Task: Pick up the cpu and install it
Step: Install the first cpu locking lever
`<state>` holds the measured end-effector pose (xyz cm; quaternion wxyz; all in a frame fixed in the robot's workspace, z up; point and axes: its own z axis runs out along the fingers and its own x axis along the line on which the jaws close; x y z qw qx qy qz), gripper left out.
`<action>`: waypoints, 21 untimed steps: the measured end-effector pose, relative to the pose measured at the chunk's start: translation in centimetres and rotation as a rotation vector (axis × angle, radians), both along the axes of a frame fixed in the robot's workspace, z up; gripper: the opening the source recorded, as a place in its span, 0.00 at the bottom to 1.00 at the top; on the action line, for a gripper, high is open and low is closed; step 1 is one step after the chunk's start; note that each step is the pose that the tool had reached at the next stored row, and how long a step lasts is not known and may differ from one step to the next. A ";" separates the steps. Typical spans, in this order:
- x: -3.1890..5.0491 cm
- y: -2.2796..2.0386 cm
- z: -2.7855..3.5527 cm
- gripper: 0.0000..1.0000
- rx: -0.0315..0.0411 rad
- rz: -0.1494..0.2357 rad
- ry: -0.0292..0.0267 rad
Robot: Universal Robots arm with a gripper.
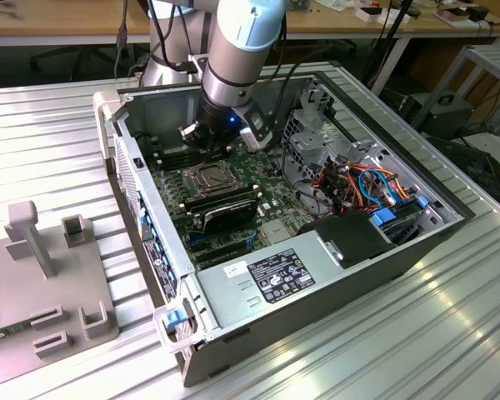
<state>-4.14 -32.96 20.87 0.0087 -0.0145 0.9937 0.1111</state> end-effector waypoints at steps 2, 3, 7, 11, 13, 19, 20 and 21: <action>0.15 0.00 -0.18 0.11 0.0000 0.000 -0.0001; 0.21 0.00 -0.24 0.11 0.0001 0.000 -0.0001; 0.27 0.00 -0.32 0.11 -0.0001 0.000 -0.0001; 0.32 0.00 -0.50 0.11 -0.0003 0.000 -0.0001; 0.34 0.00 -0.60 0.11 -0.0013 0.000 0.0000; 0.37 -0.02 -0.68 0.11 -0.0014 0.000 -0.0002; 0.37 -0.03 -0.69 0.11 -0.0014 0.000 -0.0001; 0.38 -0.05 -0.70 0.11 -0.0014 0.000 -0.0001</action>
